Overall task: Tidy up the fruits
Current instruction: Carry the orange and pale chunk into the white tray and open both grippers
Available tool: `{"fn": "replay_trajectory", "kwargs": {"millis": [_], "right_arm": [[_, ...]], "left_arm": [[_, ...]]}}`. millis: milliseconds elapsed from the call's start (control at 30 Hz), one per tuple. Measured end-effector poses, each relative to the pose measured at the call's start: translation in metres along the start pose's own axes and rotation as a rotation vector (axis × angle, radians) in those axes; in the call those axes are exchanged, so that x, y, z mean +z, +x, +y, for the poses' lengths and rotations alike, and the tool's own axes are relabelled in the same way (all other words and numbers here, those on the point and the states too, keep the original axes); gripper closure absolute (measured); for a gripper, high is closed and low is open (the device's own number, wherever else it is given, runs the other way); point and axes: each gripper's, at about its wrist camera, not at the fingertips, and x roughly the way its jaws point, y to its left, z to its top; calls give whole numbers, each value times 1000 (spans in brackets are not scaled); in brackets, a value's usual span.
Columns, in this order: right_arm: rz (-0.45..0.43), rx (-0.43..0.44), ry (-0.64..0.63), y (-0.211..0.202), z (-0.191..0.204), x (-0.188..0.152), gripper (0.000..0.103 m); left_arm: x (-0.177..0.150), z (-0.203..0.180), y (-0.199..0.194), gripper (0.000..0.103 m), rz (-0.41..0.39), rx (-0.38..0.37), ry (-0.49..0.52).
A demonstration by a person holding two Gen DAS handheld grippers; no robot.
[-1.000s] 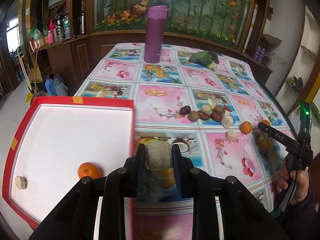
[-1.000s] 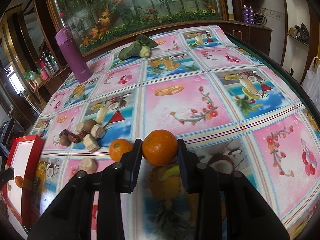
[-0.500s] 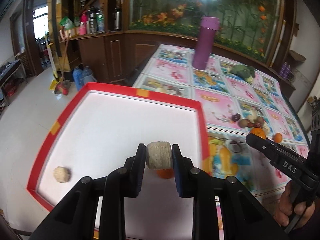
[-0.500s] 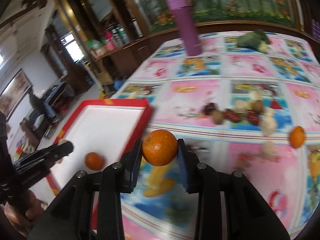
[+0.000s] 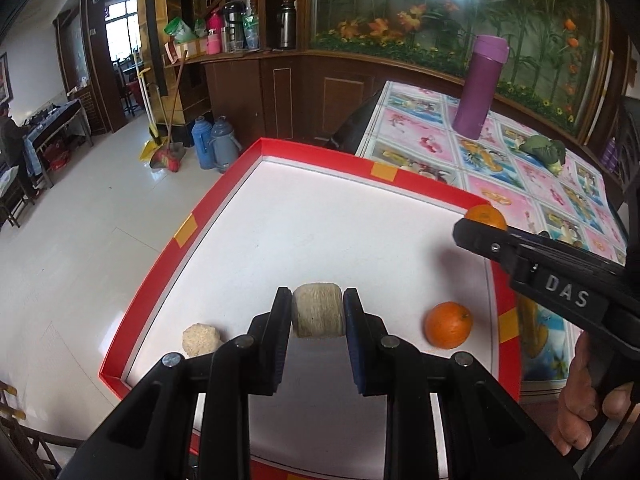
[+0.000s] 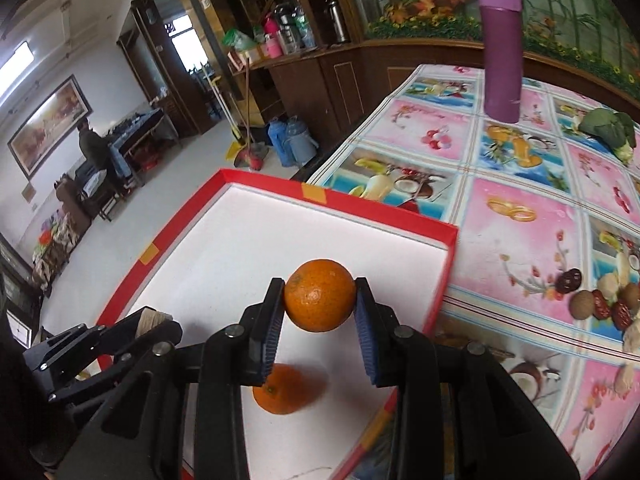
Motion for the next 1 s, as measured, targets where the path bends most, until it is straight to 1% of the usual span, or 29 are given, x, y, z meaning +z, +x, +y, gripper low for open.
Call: {"fn": "replay_trajectory", "kwargs": {"millis": [133, 267, 500, 567, 600, 633, 667, 700, 733, 867, 1000], "right_arm": [[50, -1, -12, 16, 3, 2, 66], [78, -13, -11, 25, 3, 4, 66], [146, -26, 19, 40, -4, 0, 66], [146, -26, 14, 38, -3, 0, 64], [145, -23, 12, 36, -3, 1, 59], [133, -14, 14, 33, -4, 2, 53], [118, -5, 20, 29, -6, 3, 51], [95, 8, 29, 22, -9, 3, 50], [71, 18, 37, 16, -12, 4, 50], [-1, 29, 75, -11, -33, 6, 50], [-68, -4, 117, -40, -64, 1, 50]], "left_arm": [[-2, 5, 5, 78, 16, 5, -4], [-2, 8, 6, 78, 21, 15, -6], [-8, 13, 15, 77, 62, 53, -14], [-9, 14, 16, 77, 71, 62, -19], [-9, 14, 15, 75, 73, 67, -20], [-9, 14, 14, 66, 72, 77, -19], [-8, 14, 13, 61, 67, 85, -19], [-8, 14, 10, 54, 58, 94, -17], [-8, 13, 8, 51, 49, 101, -16], [-6, 7, 1, 51, 38, 109, -7], [-6, -7, -2, 51, 33, 102, 18]]}}
